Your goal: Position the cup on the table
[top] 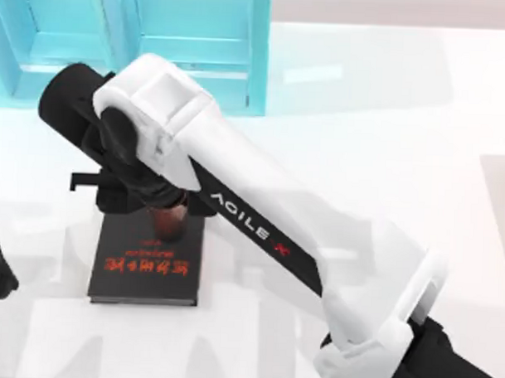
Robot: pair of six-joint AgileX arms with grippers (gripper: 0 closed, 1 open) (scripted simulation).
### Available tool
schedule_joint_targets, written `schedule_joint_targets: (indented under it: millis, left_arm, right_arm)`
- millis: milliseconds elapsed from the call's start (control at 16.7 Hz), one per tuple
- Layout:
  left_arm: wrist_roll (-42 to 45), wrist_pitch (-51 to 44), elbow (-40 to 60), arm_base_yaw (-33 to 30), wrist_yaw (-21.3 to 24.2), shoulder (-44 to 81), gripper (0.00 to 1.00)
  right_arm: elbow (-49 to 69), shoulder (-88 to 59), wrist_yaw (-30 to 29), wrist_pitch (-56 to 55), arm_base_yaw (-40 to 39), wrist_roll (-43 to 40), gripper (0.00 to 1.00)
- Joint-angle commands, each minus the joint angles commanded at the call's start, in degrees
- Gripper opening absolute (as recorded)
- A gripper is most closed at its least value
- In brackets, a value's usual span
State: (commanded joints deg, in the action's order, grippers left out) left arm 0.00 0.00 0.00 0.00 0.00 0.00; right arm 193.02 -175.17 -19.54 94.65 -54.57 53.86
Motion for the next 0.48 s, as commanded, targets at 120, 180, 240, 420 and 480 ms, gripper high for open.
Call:
schedule_joint_targets:
  millis: [120, 180, 240, 420, 480]
  left_arm:
    - [0.0, 0.0, 0.0, 0.0, 0.0, 0.0, 1.0]
    - [0.0, 0.0, 0.0, 0.0, 0.0, 0.0, 1.0]
    - [0.0, 0.0, 0.0, 0.0, 0.0, 0.0, 1.0]
    - [0.0, 0.0, 0.0, 0.0, 0.0, 0.0, 1.0]
    - [0.0, 0.0, 0.0, 0.0, 0.0, 0.0, 1.0]
  right_arm:
    - [0.0, 0.0, 0.0, 0.0, 0.0, 0.0, 0.0]
    - [0.0, 0.0, 0.0, 0.0, 0.0, 0.0, 0.0]
    - [0.0, 0.0, 0.0, 0.0, 0.0, 0.0, 0.0]
    - [0.0, 0.0, 0.0, 0.0, 0.0, 0.0, 0.0]
    - [0.0, 0.0, 0.0, 0.0, 0.0, 0.0, 0.0]
